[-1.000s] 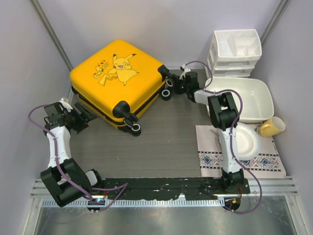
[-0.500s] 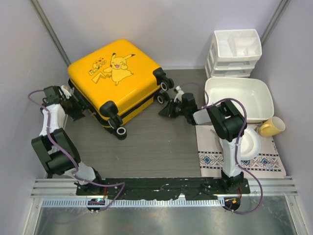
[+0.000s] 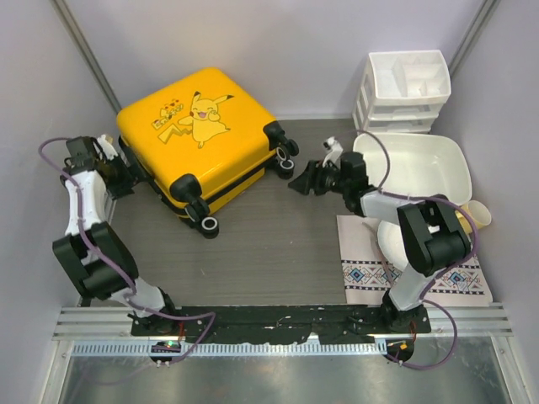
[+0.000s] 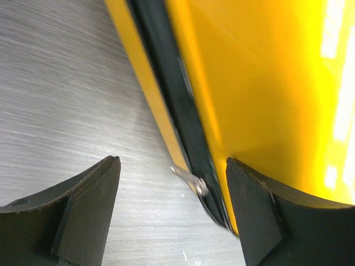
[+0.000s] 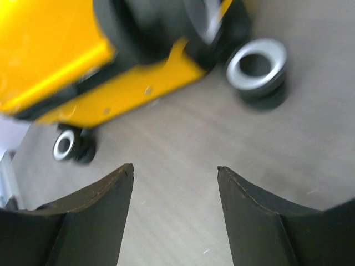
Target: Open, take out, and arrange the luggage
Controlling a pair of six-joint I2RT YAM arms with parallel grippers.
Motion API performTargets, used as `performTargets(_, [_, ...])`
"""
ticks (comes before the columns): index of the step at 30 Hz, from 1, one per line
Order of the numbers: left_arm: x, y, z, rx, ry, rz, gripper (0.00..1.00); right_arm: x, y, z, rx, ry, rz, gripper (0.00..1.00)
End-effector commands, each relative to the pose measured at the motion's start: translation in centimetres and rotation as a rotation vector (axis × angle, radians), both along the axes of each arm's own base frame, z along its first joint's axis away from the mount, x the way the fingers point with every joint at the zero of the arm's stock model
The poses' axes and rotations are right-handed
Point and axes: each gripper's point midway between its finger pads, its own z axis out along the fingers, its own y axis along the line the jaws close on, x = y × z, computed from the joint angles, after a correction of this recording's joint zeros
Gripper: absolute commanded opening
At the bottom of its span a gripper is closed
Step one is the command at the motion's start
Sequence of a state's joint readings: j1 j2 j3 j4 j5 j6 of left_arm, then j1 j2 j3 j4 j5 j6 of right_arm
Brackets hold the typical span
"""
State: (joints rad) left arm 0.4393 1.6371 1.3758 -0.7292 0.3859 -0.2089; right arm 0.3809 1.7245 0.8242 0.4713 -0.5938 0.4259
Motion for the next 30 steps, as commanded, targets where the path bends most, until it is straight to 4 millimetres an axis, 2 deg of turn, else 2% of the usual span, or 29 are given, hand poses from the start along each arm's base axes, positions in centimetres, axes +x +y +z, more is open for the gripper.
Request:
performTargets(1, [-1.1, -4.1, 6.3, 0.000, -0.286, -0.169, 0.83, 6.3, -3.0, 3.4, -0.078, -0.226, -0.090, 0.71])
performTargets(2, [-1.7, -4.5, 5.8, 0.001, -0.274, -0.200, 0.84, 8.0, -2.9, 4.2, -0.084, -0.275, -0.087, 0.72])
performTargets(3, [-2.5, -5.0, 5.5, -0.020, -0.254, -0.212, 0.84, 8.7, -2.6, 2.2, -0.083, -0.235, -0.063, 0.73])
performTargets(4, [-2.8, -5.2, 5.5, -0.024, -0.247, -0.214, 0.84, 9.8, -2.9, 1.6, -0.073, -0.212, -0.063, 0.73])
performTargets(5, [-3.1, -5.1, 5.4, -0.034, -0.241, -0.211, 0.84, 11.5, -2.4, 2.9, -0.039, -0.197, -0.062, 0.73])
performTargets(6, [-3.3, -5.1, 5.6, -0.040, -0.247, -0.214, 0.84, 12.1, -2.2, 2.8, -0.021, -0.185, -0.049, 0.74])
performTargets(7, [-3.5, -5.1, 6.0, -0.044, -0.261, -0.213, 0.84, 12.9, -2.1, 1.4, -0.023, -0.164, -0.058, 0.74])
performTargets(8, [-3.6, -4.8, 6.1, -0.043, -0.264, -0.198, 0.84, 14.1, -1.9, 2.6, -0.009, -0.213, -0.063, 0.74])
performTargets(9, [-3.6, -4.7, 6.3, -0.040, -0.269, -0.198, 0.84, 14.7, -1.9, 2.4, -0.008, -0.221, -0.071, 0.74])
performTargets(10, [-3.8, -4.8, 6.5, -0.045, -0.267, -0.203, 0.84, 15.3, -1.7, 1.2, -0.011, -0.198, -0.075, 0.74])
performTargets(11, [-4.1, -4.8, 6.5, -0.051, -0.254, -0.202, 0.84, 16.4, -1.3, 1.8, -0.001, -0.206, -0.075, 0.74])
performTargets(14, [-4.7, -5.1, 6.5, -0.054, -0.234, -0.215, 0.82, 17.5, -0.7, 0.7, 0.028, -0.186, -0.072, 0.73])
performTargets(17, [-5.3, -4.9, 6.2, -0.035, -0.224, -0.204, 0.82, 17.9, 0.1, 0.4, 0.097, -0.145, -0.063, 0.74])
performTargets(20, [-5.7, -4.9, 5.8, -0.029, -0.218, -0.198, 0.82, 17.2, 1.1, 0.3, 0.174, -0.092, -0.041, 0.71])
performTargets(22, [-5.9, -4.6, 5.5, -0.015, -0.209, -0.188, 0.82, 16.7, 1.6, -1.0, 0.180, -0.041, -0.042, 0.68])
performTargets(27, [-6.2, -4.0, 5.7, -0.013, -0.198, -0.166, 0.81, 14.7, 1.9, -4.3, 0.206, 0.085, -0.042, 0.51])
performTargets(28, [-6.4, -4.0, 5.8, -0.022, -0.196, -0.163, 0.81, 14.3, 2.0, -4.3, 0.231, 0.116, -0.046, 0.44])
performTargets(30, [-6.7, -4.3, 6.0, -0.042, -0.199, -0.162, 0.80, 13.0, 2.3, -3.9, 0.267, 0.121, -0.016, 0.38])
